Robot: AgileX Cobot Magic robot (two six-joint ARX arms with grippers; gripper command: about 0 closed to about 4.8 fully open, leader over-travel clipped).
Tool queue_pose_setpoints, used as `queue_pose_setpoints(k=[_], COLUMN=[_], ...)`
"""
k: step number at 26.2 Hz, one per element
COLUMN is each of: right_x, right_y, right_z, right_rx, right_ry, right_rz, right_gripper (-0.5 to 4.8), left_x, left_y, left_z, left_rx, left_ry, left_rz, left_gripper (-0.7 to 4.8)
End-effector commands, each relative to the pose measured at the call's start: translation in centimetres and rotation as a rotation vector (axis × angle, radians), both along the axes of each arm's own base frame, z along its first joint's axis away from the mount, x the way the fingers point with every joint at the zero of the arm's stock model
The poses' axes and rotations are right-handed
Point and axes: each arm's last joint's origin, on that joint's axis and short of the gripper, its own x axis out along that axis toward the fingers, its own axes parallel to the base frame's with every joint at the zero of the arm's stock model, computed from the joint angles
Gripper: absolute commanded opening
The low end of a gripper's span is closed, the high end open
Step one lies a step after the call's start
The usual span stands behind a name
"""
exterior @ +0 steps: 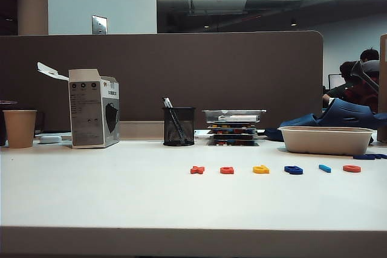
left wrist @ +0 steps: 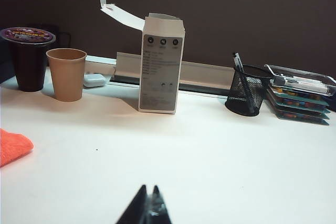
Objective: Select the appropriate letters from the row of letter magnets placed on the table to arrange into the word "dog".
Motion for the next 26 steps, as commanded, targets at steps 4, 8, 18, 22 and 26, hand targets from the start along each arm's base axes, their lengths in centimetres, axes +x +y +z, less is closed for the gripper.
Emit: queue_pose_setpoints(k=[4,8,18,22,26], right_x=[0.0,0.0,0.0,0.0,0.0], right_y=[0.0,0.0,0.0,0.0,0.0], right_z=[0.0,0.0,0.1,0.1,0.1], right_rx=[-0.006,-0.006,-0.006,-0.006,-0.006], right_ry=[-0.018,-0.018,-0.022,-0.021,-0.021], right_rz=[0.002,0.002,0.002,0.002,0.002], right_gripper=[-0.01,0.00,0.00,0.00,0.00], left_x=[0.0,-0.1,-1.6,-4.1,-6.9], left_y=[0.0,0.0,-0.5,-0.6,-0.6], left_z=[0.3,0.5,4.7,9.1,14.9], left_rx=[-0.003,-0.004,-0.115,-0.157,-0.187], left_ry=[-0.022,-0.037,-0.016,0.043,0.135], left_rz=[-0.009,-0.009,-0.198,-0.240,-0.286], left_gripper=[-0.05,-0.05,-0.06,-0.05,-0.06])
